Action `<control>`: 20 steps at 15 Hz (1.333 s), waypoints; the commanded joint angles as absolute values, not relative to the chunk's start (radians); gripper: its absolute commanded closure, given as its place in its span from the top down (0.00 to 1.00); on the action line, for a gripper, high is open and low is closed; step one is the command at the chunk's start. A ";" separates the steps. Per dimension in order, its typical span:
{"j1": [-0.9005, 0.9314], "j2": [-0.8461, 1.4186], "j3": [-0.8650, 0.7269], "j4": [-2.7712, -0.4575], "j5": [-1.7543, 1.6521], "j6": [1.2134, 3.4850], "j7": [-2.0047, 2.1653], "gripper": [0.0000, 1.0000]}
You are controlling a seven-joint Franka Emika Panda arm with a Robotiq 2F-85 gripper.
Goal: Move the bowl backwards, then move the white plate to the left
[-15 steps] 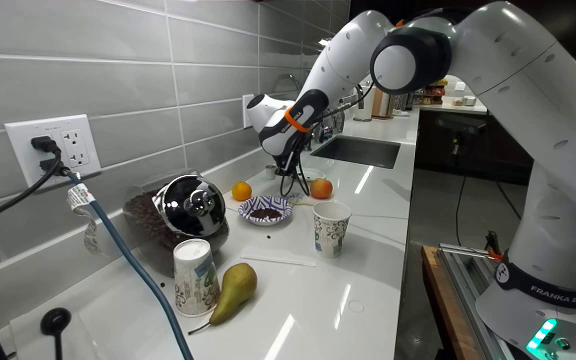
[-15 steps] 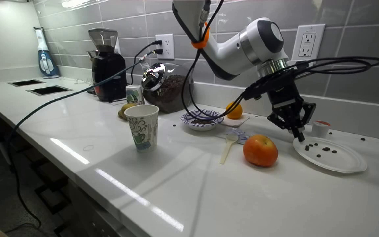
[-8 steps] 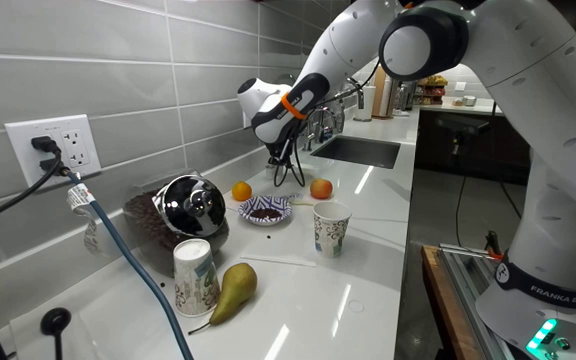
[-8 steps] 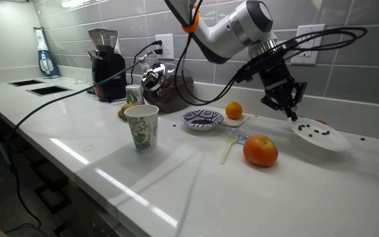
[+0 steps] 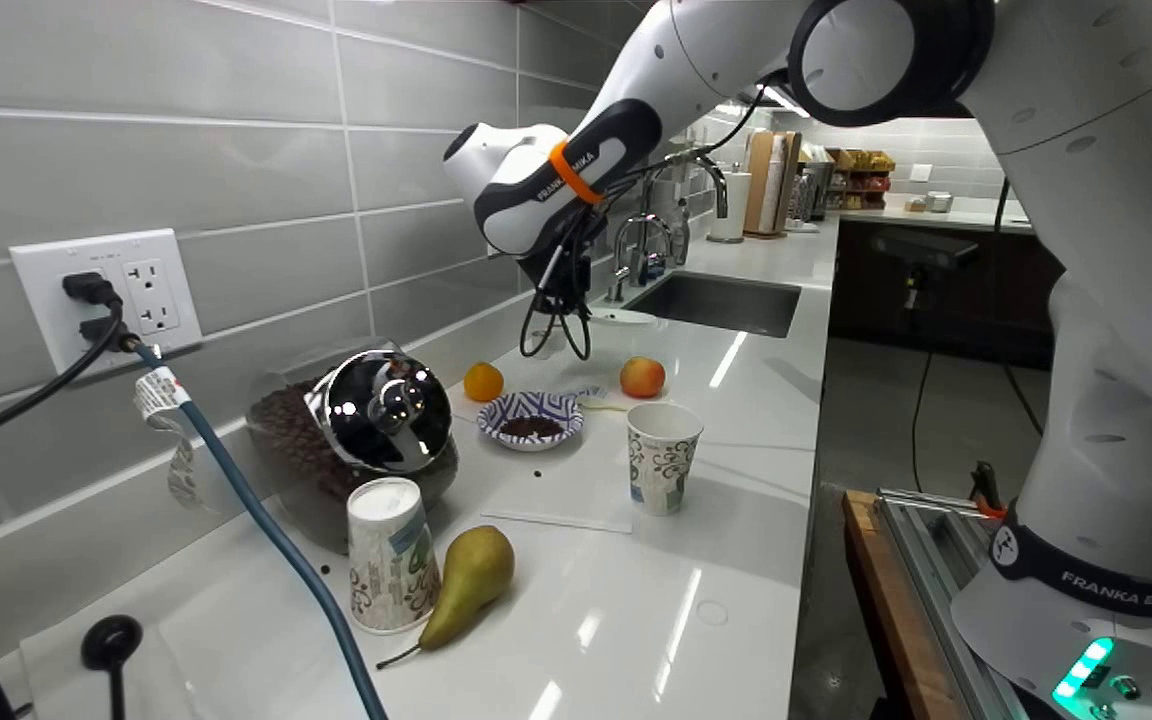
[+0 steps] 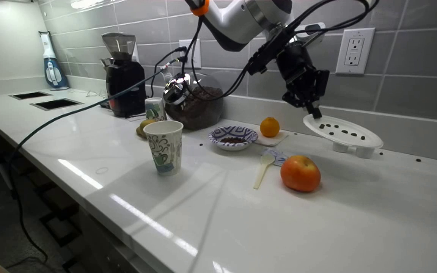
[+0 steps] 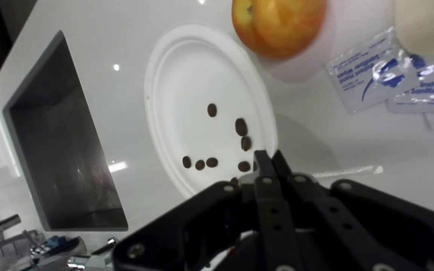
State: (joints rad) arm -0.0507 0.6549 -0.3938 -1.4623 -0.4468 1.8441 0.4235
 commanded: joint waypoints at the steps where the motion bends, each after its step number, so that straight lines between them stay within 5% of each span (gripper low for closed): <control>1: -0.069 0.647 -0.362 -1.456 -0.463 1.812 0.463 0.02; 20: 0.014 0.637 -0.194 -1.390 -0.258 1.424 0.650 0.01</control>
State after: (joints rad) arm 0.0037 0.6383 -0.2128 -1.4072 -0.2966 1.4846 0.6097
